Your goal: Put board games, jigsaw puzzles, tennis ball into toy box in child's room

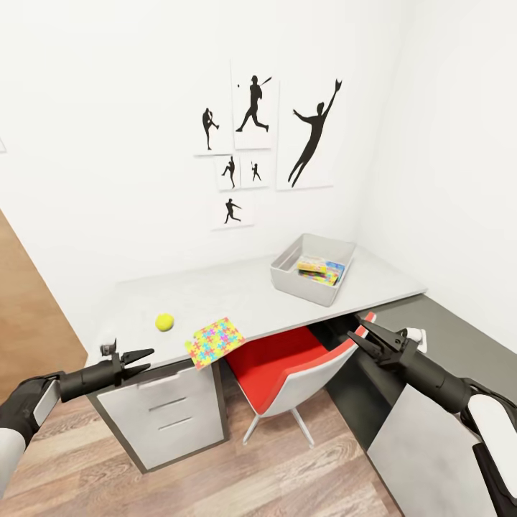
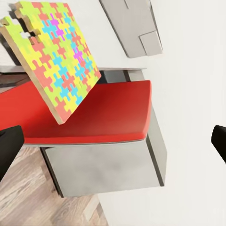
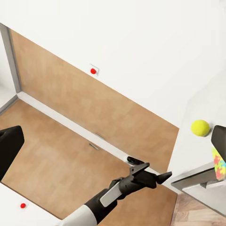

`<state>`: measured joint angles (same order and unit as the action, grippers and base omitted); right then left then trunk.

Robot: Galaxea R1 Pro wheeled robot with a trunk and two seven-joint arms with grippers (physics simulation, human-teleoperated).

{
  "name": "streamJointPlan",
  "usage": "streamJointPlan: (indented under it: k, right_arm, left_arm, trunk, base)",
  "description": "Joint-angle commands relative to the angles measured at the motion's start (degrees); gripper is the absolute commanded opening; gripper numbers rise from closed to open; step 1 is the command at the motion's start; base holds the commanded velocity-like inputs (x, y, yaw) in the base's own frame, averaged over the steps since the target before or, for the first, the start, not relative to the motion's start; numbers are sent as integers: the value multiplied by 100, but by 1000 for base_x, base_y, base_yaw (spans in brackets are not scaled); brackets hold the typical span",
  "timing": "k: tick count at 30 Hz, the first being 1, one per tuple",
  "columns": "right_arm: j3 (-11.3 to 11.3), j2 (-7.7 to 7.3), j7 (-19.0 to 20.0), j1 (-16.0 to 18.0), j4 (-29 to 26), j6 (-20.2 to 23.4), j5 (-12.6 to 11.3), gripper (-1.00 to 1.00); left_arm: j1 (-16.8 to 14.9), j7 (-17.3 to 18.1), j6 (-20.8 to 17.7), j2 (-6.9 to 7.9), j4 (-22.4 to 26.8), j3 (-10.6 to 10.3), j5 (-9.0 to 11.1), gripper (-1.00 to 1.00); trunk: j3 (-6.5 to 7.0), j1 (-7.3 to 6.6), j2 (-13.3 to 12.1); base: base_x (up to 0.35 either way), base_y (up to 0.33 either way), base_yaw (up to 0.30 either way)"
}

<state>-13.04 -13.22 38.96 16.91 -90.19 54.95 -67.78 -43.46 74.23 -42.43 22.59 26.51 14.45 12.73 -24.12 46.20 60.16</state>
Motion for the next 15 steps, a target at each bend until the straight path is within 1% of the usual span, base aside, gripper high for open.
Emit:
streamJointPlan:
  k: [1,9,15]
  right_arm:
    - [-6,1,18,5,1,28,7,100]
    - [-6,2,23,5,1,24,2,100]
    - [-6,3,32,5,1,24,4,100]
  left_arm:
    - [-4,13,-53,0,-2,5,10,100]
    - [-4,13,-33,0,-5,5,17,100]
    - [-4,13,-29,-29,-5,5,18,100]
  trunk:
    - [-25,23,46]
    - [-168,199,367]
    - [-276,330,607]
  base:
    - [0,0,0]
    - [0,0,0]
    - [0,0,0]
